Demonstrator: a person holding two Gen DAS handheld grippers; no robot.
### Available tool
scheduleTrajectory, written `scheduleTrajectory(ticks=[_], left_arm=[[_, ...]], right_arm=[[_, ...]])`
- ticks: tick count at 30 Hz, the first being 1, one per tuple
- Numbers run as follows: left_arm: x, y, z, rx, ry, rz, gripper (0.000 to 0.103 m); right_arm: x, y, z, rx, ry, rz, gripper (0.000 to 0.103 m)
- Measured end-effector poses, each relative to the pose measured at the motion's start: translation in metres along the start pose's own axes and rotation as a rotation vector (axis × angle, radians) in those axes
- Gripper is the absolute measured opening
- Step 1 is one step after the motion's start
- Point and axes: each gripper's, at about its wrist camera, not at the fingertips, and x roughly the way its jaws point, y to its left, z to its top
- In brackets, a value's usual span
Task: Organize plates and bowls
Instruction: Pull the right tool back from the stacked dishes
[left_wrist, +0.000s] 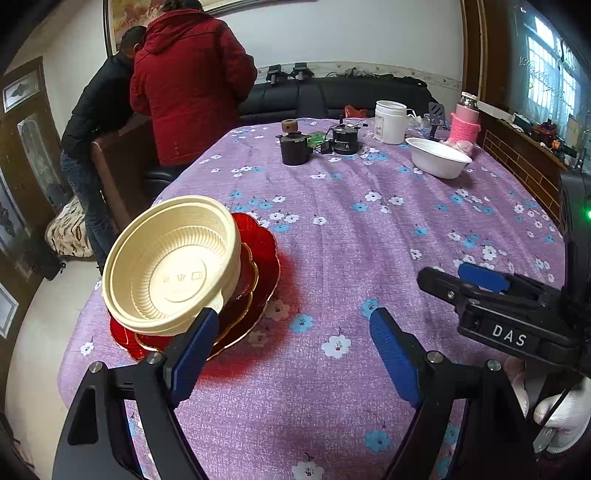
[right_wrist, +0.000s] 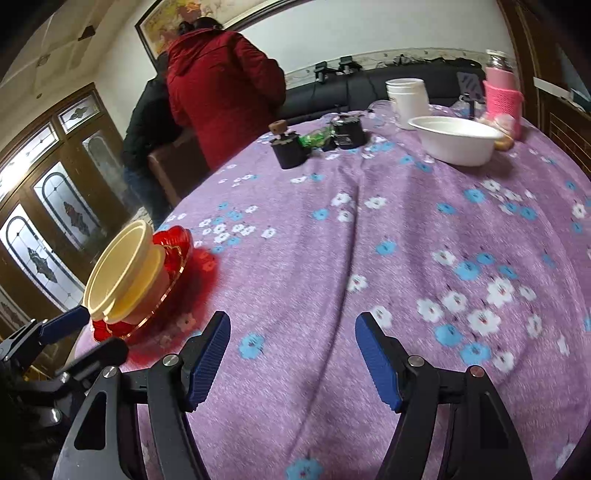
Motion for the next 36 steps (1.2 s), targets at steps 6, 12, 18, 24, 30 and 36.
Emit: scheduleTrajectory(ticks=[6, 12, 18, 24, 30, 36], left_arm=[[-0.015, 0.011, -0.008, -0.018, -0.015, -0.024, 0.083], [-0.029, 0.027, -0.016, -0.037, -0.029, -0.032, 0.084], [-0.032, 0.044, -0.02, -0.051, -0.026, -0.03, 0.084], [-0.045, 0.054, -0.008, -0.011, -0.055, -0.045, 0.084], [-0.093, 0.082, 0.043, 0.027, -0.122, -0.166, 0.084], [-0.138, 0.096, 0.106, 0.077, -0.156, -0.189, 0.084]], right_arm=[[-0.018, -0.015, -0.022, 0.071, 0.004, -0.036, 0.075], [-0.037, -0.031, -0.04, 0.14, -0.004, -0.08, 0.075], [-0.057, -0.044, -0.054, 0.184, -0.02, -0.139, 0.075], [-0.083, -0.057, -0.046, 0.192, -0.042, -0.206, 0.075], [-0.148, -0.062, 0.011, 0.158, -0.171, -0.255, 0.075], [-0.218, -0.046, 0.085, 0.056, -0.295, -0.264, 0.075]])
